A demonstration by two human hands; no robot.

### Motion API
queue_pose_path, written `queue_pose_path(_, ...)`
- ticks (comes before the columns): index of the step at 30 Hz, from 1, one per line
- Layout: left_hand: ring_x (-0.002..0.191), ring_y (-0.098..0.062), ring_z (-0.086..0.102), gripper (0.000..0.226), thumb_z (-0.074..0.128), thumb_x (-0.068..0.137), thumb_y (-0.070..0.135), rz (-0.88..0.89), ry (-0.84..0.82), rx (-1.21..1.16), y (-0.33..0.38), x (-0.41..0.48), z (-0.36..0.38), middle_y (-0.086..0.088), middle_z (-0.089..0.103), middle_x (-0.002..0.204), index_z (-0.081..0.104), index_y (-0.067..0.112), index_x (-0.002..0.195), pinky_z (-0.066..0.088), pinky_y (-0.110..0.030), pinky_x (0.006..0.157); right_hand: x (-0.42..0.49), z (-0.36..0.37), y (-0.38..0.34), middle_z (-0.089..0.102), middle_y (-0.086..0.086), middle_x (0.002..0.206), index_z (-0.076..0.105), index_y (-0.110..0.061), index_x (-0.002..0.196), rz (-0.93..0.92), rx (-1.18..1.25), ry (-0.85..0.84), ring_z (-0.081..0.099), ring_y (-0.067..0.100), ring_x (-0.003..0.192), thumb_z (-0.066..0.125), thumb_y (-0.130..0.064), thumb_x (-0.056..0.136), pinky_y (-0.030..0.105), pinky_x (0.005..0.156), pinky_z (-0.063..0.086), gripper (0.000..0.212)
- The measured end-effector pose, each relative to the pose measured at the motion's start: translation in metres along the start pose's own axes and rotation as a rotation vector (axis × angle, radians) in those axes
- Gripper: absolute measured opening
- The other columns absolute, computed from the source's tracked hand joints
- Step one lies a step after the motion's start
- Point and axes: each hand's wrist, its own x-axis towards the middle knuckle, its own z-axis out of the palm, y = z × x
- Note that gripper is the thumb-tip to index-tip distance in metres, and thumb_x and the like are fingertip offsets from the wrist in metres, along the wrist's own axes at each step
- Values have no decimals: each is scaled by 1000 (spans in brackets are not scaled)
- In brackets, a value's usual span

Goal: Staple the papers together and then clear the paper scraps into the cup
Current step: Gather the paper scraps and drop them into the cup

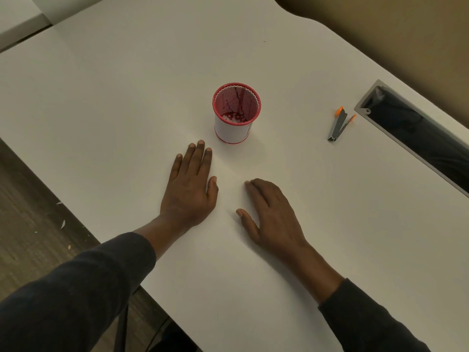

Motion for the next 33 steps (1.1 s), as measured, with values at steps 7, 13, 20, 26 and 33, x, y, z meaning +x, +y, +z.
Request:
queue_pose_path(7,158,-23,4,67,30,101,36,-12,-13,0,0,0,-1,-9,9,170,17,11,161,11,-46,128,-31,-3,2,65,10,117,66,-3,117,23,-21,144,60,28,109,50,-39,98,36,95,48,44)
queue_pose_path(13,158,-23,4,67,28,100,36,-11,-18,1,1,0,-1,-9,9,170,17,11,161,12,-47,128,-13,4,3,62,10,129,61,-4,130,9,-46,86,57,27,120,49,-42,99,37,106,44,50)
queue_pose_path(20,158,-23,4,67,29,100,36,-12,-11,-6,0,0,-1,-9,10,170,17,11,161,11,-47,128,-17,-1,3,52,11,145,50,-6,143,149,-108,114,48,28,134,43,-51,98,45,111,38,64)
queue_pose_path(26,158,-24,8,66,31,100,35,-3,7,-5,0,0,-1,-11,14,170,21,9,160,14,-48,128,-13,5,-6,17,10,165,24,-15,157,272,-217,-43,20,31,151,28,-68,96,51,120,20,80)
queue_pose_path(33,158,-24,8,66,31,100,34,1,10,-4,0,0,0,-10,14,170,21,9,160,13,-47,128,-5,8,-12,7,8,167,16,-24,159,239,-235,-129,11,31,153,18,-72,95,52,123,11,80)
